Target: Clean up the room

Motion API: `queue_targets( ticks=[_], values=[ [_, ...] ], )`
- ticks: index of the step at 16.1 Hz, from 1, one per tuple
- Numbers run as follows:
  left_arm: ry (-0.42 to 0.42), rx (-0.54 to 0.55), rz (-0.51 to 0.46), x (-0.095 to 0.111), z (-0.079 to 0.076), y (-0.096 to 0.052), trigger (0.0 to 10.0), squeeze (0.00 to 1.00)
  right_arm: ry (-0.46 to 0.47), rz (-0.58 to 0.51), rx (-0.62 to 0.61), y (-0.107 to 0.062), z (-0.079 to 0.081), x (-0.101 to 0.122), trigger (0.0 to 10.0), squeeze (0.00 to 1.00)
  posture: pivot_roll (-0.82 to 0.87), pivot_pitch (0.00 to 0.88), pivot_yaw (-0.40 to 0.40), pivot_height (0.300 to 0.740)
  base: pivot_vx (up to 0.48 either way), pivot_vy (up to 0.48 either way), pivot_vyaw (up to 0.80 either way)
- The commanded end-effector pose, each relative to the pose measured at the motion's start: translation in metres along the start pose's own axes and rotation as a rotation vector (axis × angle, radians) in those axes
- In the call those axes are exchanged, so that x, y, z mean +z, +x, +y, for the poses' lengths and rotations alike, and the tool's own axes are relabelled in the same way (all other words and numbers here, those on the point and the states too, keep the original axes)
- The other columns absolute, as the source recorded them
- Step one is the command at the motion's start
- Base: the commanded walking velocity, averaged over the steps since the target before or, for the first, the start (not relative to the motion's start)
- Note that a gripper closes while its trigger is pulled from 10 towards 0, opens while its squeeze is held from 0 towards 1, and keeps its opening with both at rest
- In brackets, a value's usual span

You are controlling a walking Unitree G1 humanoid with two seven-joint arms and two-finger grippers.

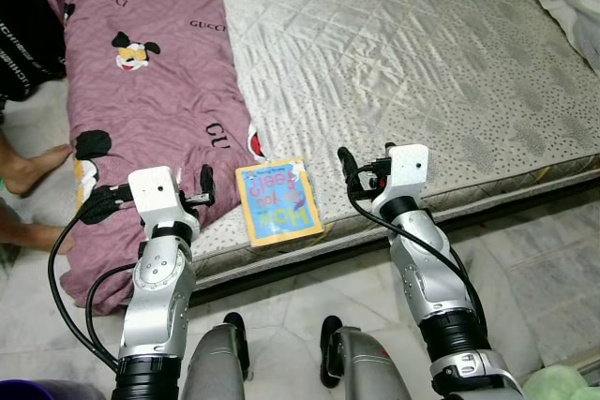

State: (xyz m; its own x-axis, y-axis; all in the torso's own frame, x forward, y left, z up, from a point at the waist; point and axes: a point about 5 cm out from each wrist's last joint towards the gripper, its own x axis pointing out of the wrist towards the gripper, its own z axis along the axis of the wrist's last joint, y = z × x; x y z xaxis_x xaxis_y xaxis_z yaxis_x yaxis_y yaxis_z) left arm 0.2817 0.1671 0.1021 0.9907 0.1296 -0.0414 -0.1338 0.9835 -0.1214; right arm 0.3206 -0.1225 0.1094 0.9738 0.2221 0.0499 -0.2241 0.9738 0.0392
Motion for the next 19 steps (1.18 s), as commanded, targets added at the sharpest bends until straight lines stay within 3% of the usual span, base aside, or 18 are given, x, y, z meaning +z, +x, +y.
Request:
queue_targets(
  ticks=[1, 7, 19],
  values=[
    [0.007, 0.004, 0.006, -0.0005, 0.0011, -0.0027, 10.0, 0.00, 0.004, 0.005, 0.002, -0.0026, -0.0003, -0.0018, 10.0, 0.00, 0.07, 0.280, -0.018, 0.740, 0.000, 0.000, 0.00],
    [0.007, 0.006, 0.009, -0.0008, 0.0009, -0.0033, 10.0, 0.00, 0.001, 0.001, 0.021, -0.0029, 0.0024, -0.0017, 10.0, 0.00, 0.07, 0.286, -0.017, 0.740, 0.000, 0.000, 0.00],
    [0.011, 0.013, 0.008, -0.0014, 0.0007, -0.0032, 10.0, 0.00, 0.000, -0.005, 0.042, -0.0021, 0.0052, -0.0006, 10.0, 0.00, 0.07, 0.287, -0.021, 0.621, 0.000, 0.000, 0.00]
  ],
)
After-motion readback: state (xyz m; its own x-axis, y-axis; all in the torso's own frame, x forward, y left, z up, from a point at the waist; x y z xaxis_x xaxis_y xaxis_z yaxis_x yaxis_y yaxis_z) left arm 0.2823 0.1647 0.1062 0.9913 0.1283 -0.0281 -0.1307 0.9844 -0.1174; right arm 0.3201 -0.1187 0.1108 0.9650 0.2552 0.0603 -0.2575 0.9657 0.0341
